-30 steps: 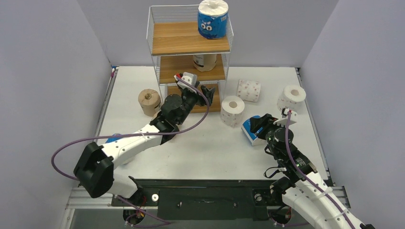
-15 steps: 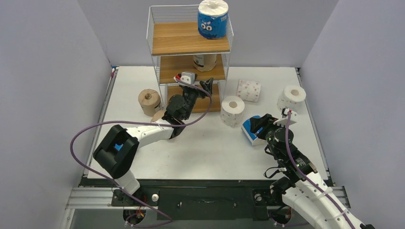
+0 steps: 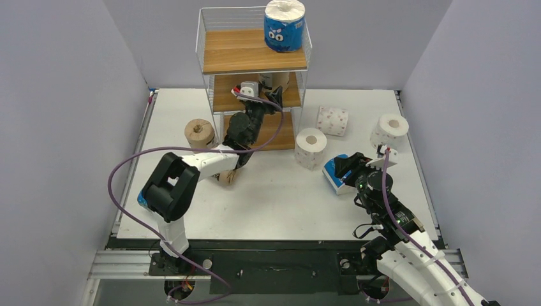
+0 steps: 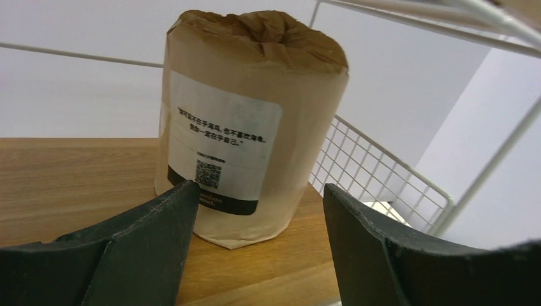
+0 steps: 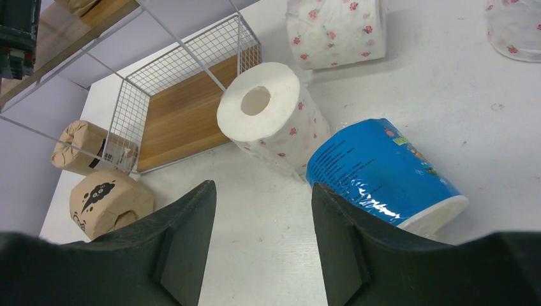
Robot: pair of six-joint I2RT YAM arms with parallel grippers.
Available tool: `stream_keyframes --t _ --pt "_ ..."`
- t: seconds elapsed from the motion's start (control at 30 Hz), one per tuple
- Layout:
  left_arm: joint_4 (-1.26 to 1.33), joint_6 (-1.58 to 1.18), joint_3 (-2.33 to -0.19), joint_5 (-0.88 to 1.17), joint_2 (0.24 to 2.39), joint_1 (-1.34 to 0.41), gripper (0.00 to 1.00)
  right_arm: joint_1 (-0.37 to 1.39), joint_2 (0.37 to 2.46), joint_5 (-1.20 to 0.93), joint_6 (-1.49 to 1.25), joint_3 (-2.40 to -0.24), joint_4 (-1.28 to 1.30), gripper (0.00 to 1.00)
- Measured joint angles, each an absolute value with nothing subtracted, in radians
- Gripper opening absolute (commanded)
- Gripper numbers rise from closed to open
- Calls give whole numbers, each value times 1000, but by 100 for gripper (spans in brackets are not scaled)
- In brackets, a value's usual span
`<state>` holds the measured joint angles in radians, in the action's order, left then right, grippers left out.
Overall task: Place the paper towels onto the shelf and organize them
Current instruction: Adjust the paper towel on the shelf, then adjust the paper towel at the center of the board.
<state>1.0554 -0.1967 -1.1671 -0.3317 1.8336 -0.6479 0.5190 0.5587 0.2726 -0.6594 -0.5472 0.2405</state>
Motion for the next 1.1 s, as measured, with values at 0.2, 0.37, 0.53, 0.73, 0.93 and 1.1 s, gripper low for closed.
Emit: stream_keyframes --t 0.2,0.37,0.53,0.73,0.93,1.1 --pt "1053 -224 -1230 -321 1893 -631 69 519 560 273 -659 -547 241 52" --pt "1048 -250 -1289 -294 1940 -631 68 519 561 273 -659 -547 241 52" --pt "1044 -273 -1342 -274 1981 -631 69 519 561 273 -659 -547 245 52" --pt "1044 -282 -1363 -272 1997 -631 69 519 562 273 -659 -547 250 52" --pt "1044 -286 -1376 -260 2007 -626 71 519 562 274 -656 -547 250 52" --pt "1063 -288 -1359 -253 2002 -627 82 519 567 280 -655 -547 252 52"
